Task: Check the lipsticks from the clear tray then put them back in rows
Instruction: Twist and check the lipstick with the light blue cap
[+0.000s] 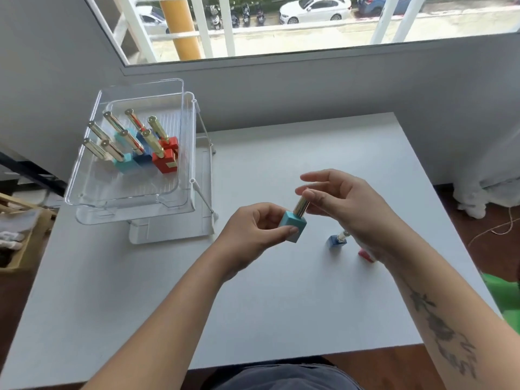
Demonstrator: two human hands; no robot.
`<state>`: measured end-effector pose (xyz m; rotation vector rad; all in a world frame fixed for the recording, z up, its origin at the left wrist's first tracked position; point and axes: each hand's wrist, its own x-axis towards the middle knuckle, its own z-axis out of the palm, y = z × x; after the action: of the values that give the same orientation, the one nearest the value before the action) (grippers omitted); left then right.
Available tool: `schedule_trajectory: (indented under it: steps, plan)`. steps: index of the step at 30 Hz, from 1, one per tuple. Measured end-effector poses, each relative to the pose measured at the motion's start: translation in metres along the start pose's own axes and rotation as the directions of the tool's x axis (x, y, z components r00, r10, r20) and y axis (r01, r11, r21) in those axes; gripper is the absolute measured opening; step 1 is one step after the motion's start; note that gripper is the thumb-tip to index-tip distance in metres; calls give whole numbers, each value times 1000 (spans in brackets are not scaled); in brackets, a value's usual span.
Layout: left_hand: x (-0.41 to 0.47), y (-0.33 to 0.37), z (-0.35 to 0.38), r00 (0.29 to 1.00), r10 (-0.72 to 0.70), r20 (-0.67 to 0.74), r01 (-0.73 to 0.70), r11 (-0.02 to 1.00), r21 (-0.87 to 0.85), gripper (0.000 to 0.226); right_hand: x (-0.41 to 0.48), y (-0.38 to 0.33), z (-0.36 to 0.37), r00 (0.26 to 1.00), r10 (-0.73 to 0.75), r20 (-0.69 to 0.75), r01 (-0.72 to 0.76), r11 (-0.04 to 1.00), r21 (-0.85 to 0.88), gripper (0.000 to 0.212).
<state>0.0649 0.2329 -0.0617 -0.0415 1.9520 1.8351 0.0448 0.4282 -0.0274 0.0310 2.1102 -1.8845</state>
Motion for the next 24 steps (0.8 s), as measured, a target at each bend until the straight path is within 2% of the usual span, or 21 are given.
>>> schedule_trajectory:
  steps: [2, 5, 8, 14, 18, 21, 24]
  plan:
    - [-1, 1, 6, 1000, 1, -13, -1, 1000, -9, 14, -1, 0, -5, 999, -2, 34, 1, 999, 38, 16]
    - [0, 3, 15, 999, 1, -33, -2, 1000, -8, 15, 1, -1, -11, 1000, -17, -9, 17, 1000, 10, 11]
    - [-1, 3, 24, 998, -7, -57, 6, 1000, -10, 15, 3, -1, -16, 1000, -18, -24, 18, 999, -28, 15]
    - [-2, 3, 31, 997, -23, -80, 22, 1000, -18, 15, 0, 3, -31, 991, -20, 131, 21, 1000, -7, 21]
    - [-3, 4, 33, 997, -41, -66, 40, 999, -15, 15, 0, 4, -26, 998, -42, 53, 46, 995, -84, 9]
    - [-3, 4, 35, 996, -43, -76, 41, 999, -27, 16, 1, 7, -25, 999, -42, -10, 41, 992, -121, 16]
    - [-2, 4, 36, 995, -44, -88, 43, 999, -22, 16, 0, 10, -32, 998, -25, 53, 28, 998, -54, 24]
